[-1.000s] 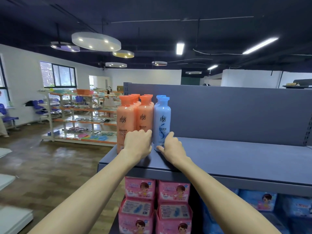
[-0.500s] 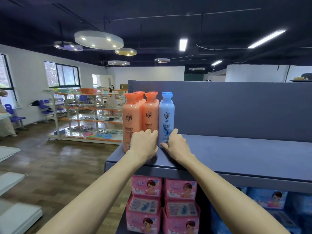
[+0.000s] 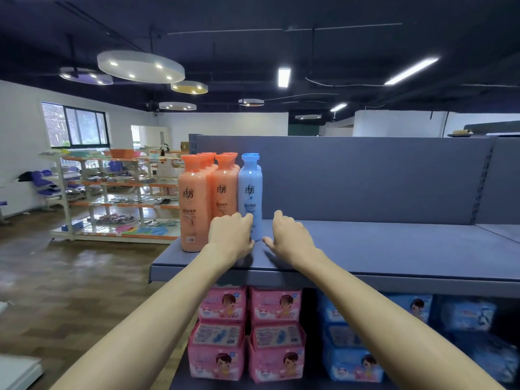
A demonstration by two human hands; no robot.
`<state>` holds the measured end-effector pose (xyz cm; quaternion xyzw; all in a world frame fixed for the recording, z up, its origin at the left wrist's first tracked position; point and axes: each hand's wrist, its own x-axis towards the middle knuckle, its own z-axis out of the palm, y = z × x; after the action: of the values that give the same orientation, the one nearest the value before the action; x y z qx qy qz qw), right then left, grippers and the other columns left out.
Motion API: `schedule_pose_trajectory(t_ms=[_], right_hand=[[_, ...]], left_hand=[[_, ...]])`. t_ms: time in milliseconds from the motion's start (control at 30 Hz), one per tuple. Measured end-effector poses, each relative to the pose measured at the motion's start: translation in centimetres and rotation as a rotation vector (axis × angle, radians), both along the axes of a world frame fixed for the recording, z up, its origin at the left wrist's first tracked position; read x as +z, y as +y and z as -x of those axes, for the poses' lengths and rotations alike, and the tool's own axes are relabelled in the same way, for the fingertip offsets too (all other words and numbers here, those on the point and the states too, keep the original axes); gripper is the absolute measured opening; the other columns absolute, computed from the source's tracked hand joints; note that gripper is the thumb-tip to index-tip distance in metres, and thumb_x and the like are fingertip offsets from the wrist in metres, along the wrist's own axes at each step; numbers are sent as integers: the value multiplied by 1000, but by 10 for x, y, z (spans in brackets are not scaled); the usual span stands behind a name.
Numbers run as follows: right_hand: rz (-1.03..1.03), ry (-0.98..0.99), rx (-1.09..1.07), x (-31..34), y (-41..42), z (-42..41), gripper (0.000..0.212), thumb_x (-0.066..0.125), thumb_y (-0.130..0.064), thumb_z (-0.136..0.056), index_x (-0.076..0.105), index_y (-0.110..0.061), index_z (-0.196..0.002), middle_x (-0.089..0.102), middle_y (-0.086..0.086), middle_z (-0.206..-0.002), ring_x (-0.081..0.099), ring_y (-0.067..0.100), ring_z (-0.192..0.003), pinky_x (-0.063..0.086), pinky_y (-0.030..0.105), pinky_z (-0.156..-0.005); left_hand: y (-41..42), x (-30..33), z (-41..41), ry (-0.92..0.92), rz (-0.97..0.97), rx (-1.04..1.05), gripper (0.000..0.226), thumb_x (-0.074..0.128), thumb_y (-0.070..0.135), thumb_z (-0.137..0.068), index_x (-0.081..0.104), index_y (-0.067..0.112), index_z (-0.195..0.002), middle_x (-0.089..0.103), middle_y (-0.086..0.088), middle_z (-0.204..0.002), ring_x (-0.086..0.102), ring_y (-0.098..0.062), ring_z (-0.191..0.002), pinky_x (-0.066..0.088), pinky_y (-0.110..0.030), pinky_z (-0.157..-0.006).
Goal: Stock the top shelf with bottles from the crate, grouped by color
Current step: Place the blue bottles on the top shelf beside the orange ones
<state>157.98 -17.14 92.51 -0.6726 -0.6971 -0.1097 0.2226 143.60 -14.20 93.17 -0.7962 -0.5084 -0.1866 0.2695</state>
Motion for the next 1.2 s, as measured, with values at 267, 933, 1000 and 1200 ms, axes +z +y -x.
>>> schedule_pose_trajectory(t_ms=[267,933,1000,1200], right_hand=[[-40,-123,-40,-5,-45,-55,39,59,-38,-94,45,-9,-115,58,9,-113,58,30,-103,38,32,-70],[32,-76,-109,-146,-198,-150,42,61,-29,-92,47,-10,-127,52,5,-128,53,27,-115,53,40,-74],[112,-75,-130,-173,-203,-154,45,60,-33,-94,44,-11,-129,52,5,-129,53,25,-114,52,37,-76],[241,-50,-139,-232,-206,-160,47,60,-36,-94,42,-11,-129,54,6,-123,56,25,-108,49,33,-73]], left_hand=[[-35,-2,-66,20,1,-84,22,53,35,-89,50,18,-103,61,0,-97,63,-25,-88,30,-32,-61],[-166,-149,-158,28,178,-338,36,56,34,-88,48,19,-119,59,-1,-107,60,-26,-98,32,-33,-59],[-172,-181,-156,37,268,-328,36,56,34,-88,48,18,-119,59,-3,-107,60,-27,-98,32,-33,-60],[-189,-253,-152,79,458,-314,46,53,36,-90,44,17,-131,59,-4,-113,59,-28,-101,33,-33,-63]])
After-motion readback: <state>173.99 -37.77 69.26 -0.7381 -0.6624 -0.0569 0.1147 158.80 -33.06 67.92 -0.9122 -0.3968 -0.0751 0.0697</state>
